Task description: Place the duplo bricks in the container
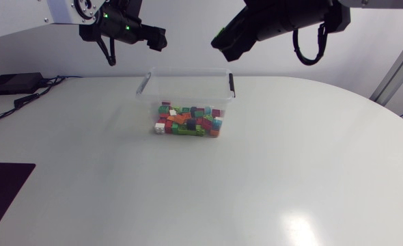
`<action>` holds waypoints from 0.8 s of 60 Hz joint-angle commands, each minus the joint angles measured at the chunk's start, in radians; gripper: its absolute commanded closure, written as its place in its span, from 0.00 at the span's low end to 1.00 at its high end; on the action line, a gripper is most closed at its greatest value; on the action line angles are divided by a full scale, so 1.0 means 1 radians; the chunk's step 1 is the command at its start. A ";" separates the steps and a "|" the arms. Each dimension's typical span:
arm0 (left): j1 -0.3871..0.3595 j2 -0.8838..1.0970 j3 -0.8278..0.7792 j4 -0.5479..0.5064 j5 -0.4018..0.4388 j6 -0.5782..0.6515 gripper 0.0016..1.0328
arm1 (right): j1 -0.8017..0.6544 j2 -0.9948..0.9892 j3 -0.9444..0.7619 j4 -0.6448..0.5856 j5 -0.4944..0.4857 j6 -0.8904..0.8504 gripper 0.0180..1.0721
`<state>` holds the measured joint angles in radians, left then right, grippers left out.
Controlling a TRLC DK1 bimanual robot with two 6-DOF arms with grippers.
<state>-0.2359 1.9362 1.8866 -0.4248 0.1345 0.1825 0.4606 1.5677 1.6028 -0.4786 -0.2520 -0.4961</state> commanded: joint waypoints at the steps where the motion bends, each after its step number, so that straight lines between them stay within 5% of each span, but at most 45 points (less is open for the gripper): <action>1: 0.010 -0.071 -0.001 -0.029 -0.006 -0.020 0.04 | -0.011 0.006 0.022 0.051 0.019 0.053 0.84; 18: 0.047 -0.289 -0.126 -0.132 -0.007 0.012 0.04 | 0.009 0.080 -0.001 0.279 0.099 0.100 0.84; 38: 0.052 -0.528 -0.365 -0.132 -0.006 0.043 0.04 | 0.058 0.184 -0.066 0.515 0.171 0.102 0.83; 40: 0.050 -0.565 -0.386 -0.134 -0.006 0.043 0.04 | 0.069 0.203 -0.067 0.531 0.198 0.100 0.73; 44: 0.052 -0.611 -0.415 -0.137 -0.006 0.038 0.04 | 0.082 0.229 -0.066 0.537 0.221 0.096 0.10; 45: 0.050 -0.634 -0.429 -0.144 -0.006 0.032 0.04 | 0.087 0.235 -0.067 0.538 0.227 0.093 0.01; 48: 0.055 -0.681 -0.460 -0.154 -0.006 0.015 0.04 | 0.099 0.239 -0.075 0.541 0.252 0.079 0.05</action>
<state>-0.1860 1.3392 1.4719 -0.5652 0.1295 0.2092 0.5392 1.7779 1.5562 0.0425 -0.0235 -0.4118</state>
